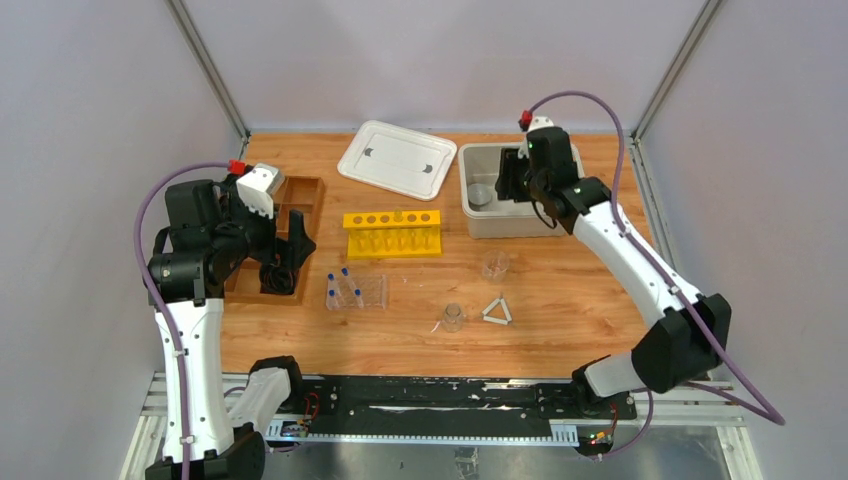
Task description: Organize the chemistry lab equipment
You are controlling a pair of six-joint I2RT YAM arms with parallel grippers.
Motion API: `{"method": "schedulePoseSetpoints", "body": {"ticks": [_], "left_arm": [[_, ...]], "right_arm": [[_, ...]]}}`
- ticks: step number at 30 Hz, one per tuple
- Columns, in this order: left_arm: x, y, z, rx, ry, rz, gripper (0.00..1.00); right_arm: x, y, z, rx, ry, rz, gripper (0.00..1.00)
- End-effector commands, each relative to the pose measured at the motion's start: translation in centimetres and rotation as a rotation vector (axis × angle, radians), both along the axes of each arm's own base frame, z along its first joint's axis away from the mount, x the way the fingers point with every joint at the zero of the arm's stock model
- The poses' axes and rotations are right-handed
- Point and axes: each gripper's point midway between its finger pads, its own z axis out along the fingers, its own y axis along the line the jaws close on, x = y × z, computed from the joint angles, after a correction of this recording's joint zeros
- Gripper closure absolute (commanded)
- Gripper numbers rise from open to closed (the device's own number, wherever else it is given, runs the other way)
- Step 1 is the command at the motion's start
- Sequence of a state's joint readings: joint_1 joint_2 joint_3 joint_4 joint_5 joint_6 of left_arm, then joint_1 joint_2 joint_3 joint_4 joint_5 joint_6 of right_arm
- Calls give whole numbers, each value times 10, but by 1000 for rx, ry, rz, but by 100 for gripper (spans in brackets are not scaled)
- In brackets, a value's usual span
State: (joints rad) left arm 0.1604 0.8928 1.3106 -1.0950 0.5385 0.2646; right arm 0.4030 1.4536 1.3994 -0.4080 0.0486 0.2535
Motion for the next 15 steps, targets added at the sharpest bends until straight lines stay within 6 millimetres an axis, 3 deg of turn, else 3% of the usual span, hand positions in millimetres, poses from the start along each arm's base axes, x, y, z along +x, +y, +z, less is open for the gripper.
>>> {"method": "schedulePoseSetpoints", "body": {"ticks": [1, 7, 15], "left_arm": [[2, -1, 0, -5, -2, -7, 0], [1, 0, -5, 7, 2, -13, 0], [1, 1, -1, 13, -9, -7, 0]], "right_arm": [[-52, 12, -58, -46, 153, 56, 48], [-91, 26, -102, -100, 261, 103, 51], [-102, 35, -141, -132, 376, 150, 55]]}}
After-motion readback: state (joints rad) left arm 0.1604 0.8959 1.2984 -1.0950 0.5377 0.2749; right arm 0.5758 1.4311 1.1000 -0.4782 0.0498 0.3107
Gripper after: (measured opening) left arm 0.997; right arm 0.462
